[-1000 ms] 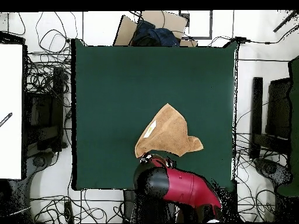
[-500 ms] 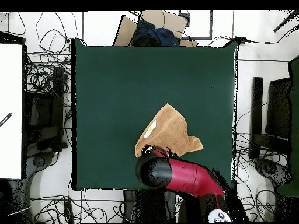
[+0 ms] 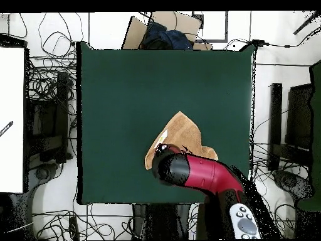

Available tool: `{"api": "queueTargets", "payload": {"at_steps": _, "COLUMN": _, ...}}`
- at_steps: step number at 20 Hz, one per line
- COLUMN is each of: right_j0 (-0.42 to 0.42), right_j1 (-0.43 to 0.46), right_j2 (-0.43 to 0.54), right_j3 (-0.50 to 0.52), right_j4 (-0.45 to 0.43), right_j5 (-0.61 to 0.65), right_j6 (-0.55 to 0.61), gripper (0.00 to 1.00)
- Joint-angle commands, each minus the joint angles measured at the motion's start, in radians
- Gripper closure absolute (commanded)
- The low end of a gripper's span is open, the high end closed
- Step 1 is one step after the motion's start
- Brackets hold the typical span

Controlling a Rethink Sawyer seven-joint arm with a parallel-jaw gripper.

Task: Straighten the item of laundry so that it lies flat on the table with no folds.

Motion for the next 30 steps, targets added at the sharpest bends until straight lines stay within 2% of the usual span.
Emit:
{"api": "queueTargets", "payload": {"at_steps": 1, "right_j0": -0.022, "right_j1": 0.101, "right_j2": 0.133, "right_j3": -0.111, "right_j4": -0.045, "right_j5": 0.107, "right_j6": -0.056, "gripper": 0.00}}
{"api": "queueTargets", "payload": {"at_steps": 18, "right_j0": -0.070, "right_j1": 0.143, "right_j2": 0.187, "right_j3": -0.157, "right_j4": -0.075, "right_j5": 0.132, "right_j6": -0.069, "gripper": 0.00}}
{"api": "queueTargets", "payload": {"at_steps": 26, "right_j0": -0.050, "right_j1": 0.138, "right_j2": 0.185, "right_j3": -0.235, "right_j4": -0.100, "right_j5": 0.251, "right_j6": -0.108, "gripper": 0.00}}
{"api": "queueTargets", "payload": {"at_steps": 30, "right_j0": -0.050, "right_j1": 0.144, "right_j2": 0.195, "right_j3": -0.250, "right_j4": -0.112, "right_j5": 0.271, "right_j6": -0.103, "gripper": 0.00}}
